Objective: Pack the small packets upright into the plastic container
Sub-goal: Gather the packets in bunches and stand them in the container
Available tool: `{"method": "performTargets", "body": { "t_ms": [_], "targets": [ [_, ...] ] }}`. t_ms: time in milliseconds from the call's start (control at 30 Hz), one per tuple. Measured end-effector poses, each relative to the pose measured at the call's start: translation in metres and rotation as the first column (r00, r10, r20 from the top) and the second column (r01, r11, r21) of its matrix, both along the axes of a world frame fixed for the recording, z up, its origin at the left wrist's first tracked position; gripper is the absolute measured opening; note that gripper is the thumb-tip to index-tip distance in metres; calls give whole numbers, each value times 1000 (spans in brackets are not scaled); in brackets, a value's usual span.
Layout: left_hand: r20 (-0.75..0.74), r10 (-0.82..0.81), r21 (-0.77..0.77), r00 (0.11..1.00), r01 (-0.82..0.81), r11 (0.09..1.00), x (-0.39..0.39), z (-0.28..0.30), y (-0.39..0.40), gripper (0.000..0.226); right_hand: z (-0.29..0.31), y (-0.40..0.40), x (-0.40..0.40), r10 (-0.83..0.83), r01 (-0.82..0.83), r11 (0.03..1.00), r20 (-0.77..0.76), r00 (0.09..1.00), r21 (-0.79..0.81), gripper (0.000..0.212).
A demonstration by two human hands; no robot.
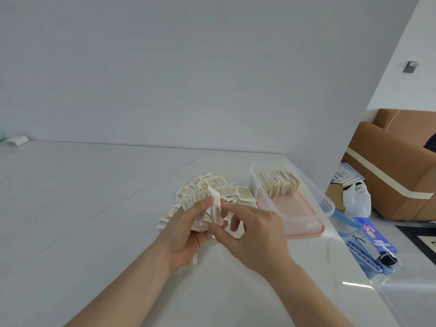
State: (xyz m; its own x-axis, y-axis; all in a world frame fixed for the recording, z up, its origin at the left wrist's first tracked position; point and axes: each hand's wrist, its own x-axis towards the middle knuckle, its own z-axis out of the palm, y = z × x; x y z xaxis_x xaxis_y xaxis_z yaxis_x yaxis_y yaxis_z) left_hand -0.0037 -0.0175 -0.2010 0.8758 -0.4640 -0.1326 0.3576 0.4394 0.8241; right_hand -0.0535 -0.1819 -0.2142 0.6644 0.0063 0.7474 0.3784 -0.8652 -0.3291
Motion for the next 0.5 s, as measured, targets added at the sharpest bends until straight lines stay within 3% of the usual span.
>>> {"method": "performTargets", "body": {
  "t_ms": [167,333,500],
  "targets": [
    [0,-130,-22,992,130,991,-4,-3,-1,49,8,-16,0,52,-57,998,-198,979,-21,100],
    [26,-224,41,974,223,974,-9,-1,-1,47,2,-18,5,152,-164,986,-282,947,-18,92],
    [62,-257,53,964,254,966,-8,0,2,44,3,-16,5,127,-139,990,-239,963,-35,74]
  ]
}}
